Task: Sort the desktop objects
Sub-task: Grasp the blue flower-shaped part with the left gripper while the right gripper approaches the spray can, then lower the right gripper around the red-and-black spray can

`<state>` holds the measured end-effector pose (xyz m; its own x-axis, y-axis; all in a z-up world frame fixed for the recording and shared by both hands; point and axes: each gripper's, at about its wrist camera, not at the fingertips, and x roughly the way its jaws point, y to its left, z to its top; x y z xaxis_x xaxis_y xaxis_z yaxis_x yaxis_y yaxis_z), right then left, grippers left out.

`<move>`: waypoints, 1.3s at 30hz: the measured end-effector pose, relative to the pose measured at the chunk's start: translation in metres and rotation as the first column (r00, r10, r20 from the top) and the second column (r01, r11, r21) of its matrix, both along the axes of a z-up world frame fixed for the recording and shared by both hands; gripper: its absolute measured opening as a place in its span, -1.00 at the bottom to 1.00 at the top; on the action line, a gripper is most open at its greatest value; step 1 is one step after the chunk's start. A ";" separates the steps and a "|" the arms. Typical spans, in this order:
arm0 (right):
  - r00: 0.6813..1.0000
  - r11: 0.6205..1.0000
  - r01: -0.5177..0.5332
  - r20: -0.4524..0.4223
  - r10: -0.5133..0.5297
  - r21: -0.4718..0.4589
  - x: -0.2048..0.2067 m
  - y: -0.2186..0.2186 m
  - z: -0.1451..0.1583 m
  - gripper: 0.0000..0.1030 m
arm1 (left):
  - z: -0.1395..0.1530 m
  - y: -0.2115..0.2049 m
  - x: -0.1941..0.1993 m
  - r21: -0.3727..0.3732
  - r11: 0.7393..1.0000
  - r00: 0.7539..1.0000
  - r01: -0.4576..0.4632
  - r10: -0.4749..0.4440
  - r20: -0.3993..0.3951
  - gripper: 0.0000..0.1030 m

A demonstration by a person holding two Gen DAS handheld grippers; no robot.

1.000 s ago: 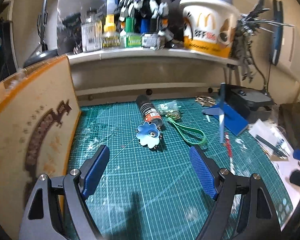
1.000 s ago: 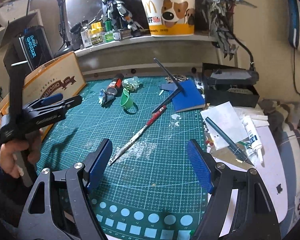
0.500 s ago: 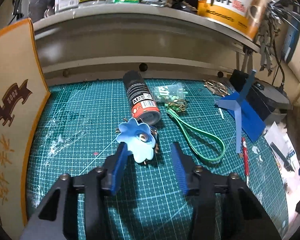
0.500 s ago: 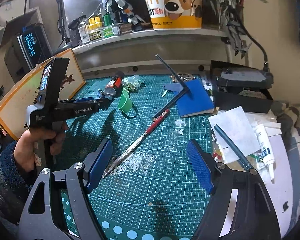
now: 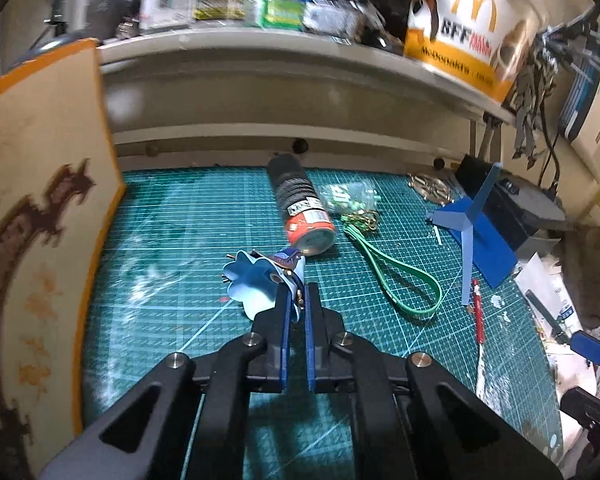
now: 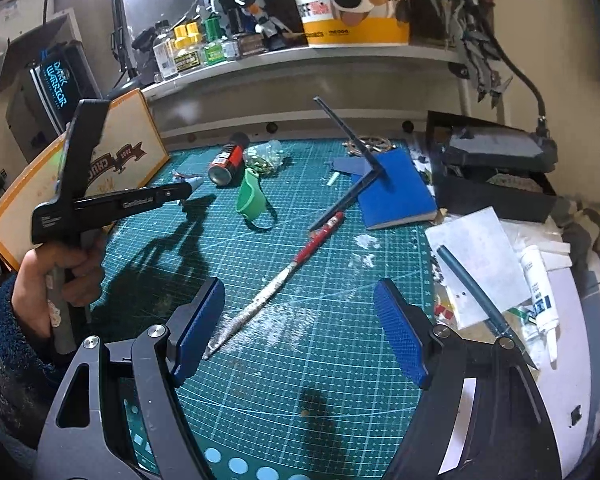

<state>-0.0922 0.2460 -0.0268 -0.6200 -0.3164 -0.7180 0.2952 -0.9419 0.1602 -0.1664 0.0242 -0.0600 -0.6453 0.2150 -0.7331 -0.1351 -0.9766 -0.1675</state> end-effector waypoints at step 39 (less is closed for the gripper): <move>0.990 0.981 -0.116 0.096 0.102 0.154 -0.190 -0.183 -0.066 -0.07 | -0.005 -0.037 0.019 -0.018 0.997 0.997 -0.073 0.074 0.018 -0.88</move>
